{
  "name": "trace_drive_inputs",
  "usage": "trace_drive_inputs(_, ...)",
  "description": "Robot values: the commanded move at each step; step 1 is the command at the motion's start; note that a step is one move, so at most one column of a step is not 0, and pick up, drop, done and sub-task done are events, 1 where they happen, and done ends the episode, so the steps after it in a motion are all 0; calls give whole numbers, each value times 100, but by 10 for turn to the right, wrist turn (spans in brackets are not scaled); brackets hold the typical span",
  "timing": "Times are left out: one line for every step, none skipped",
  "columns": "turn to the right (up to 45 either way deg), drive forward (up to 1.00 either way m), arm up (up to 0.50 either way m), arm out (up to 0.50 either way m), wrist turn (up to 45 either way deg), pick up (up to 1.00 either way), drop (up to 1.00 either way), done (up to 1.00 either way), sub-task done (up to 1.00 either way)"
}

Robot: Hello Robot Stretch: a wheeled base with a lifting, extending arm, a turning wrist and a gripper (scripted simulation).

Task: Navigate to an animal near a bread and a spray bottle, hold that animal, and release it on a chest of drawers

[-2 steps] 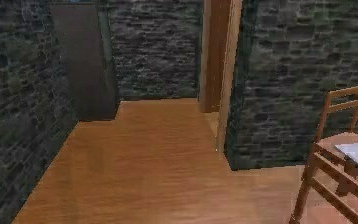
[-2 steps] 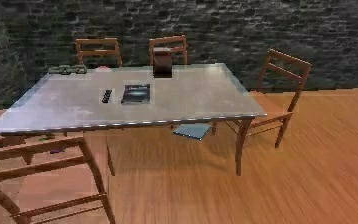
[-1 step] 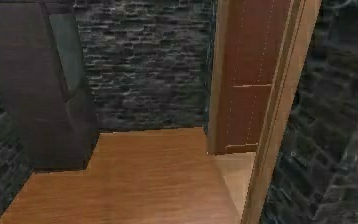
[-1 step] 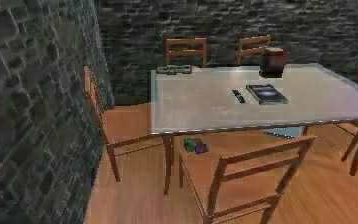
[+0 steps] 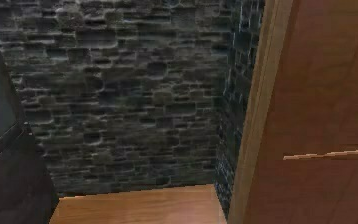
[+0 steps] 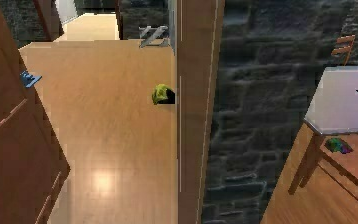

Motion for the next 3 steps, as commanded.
trace_drive_inputs(60,0,0,0,0,0,0,0,0)
trace_drive_inputs(0,25,0,0,0,0,0,0,0)
trace_drive_inputs(450,0,0,0,0,0,0,0,0)
